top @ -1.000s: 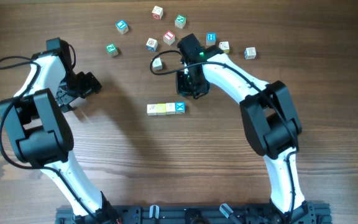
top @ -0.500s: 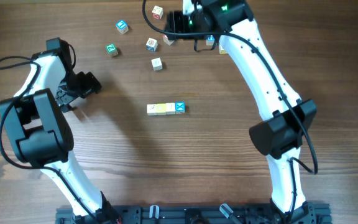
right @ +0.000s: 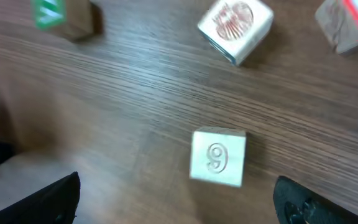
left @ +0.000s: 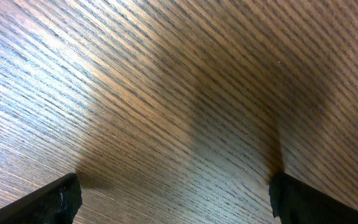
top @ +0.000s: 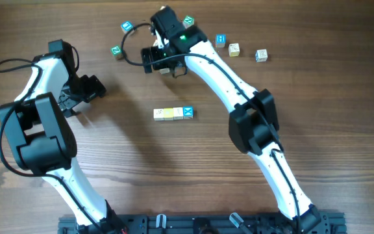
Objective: Form a horizontal line
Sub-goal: 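Swing the right gripper to the back cluster and grasp a white block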
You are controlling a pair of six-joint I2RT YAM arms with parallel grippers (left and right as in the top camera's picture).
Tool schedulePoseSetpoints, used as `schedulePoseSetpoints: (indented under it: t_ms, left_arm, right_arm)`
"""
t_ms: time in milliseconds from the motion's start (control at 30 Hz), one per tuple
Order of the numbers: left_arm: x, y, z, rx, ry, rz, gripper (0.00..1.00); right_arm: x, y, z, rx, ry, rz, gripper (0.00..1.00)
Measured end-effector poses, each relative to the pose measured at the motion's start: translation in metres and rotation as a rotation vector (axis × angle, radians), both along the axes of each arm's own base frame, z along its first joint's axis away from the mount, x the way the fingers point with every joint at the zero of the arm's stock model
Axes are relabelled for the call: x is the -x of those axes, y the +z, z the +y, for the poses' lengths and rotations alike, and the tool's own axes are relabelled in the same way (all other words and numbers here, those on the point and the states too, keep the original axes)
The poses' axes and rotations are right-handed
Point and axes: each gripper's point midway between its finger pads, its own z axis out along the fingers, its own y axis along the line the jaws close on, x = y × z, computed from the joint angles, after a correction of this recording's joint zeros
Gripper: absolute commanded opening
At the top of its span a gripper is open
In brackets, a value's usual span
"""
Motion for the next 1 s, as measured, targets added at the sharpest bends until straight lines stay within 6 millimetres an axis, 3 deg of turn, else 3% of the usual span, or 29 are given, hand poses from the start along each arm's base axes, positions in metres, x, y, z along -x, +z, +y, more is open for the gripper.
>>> schedulePoseSetpoints:
  t_ms: [100,167,233,367,533,633,800,900,1000]
  left_arm:
    - [0.0,0.0,0.0,0.0,0.0,0.0,1.0]
    - [0.0,0.0,0.0,0.0,0.0,0.0,1.0]
    - [0.0,0.0,0.0,0.0,0.0,0.0,1.0]
    - [0.0,0.0,0.0,0.0,0.0,0.0,1.0]
    - [0.0,0.0,0.0,0.0,0.0,0.0,1.0]
    - [0.0,0.0,0.0,0.0,0.0,0.0,1.0]
    - [0.0,0.0,0.0,0.0,0.0,0.0,1.0]
    - [0.0,0.0,0.0,0.0,0.0,0.0,1.0]
    - [0.0,0.0,0.0,0.0,0.0,0.0,1.0]
  right_arm:
    - [0.0,-0.026,-0.003,0.025,-0.004,0.03,1.0]
    - [0.001,-0.036,-0.005,0.041,-0.007,0.04,0.86]
    - [-0.003,-0.035,-0.004,0.042,-0.011,0.023,0.65]
    - [-0.006,-0.035,-0.005,0.048,-0.014,0.008,0.4]
    - [-0.007,-0.034,-0.004,0.045,-0.016,0.002,0.38]
    - [-0.007,-0.034,-0.005,0.048,-0.019,0.0,0.29]
    - [-0.007,-0.035,-0.01,0.067,-0.027,0.005,0.29]
    - [0.001,-0.032,-0.042,0.127,-0.061,0.079,0.28]
    - [0.012,-0.013,-0.074,0.177,-0.097,0.144,0.29]
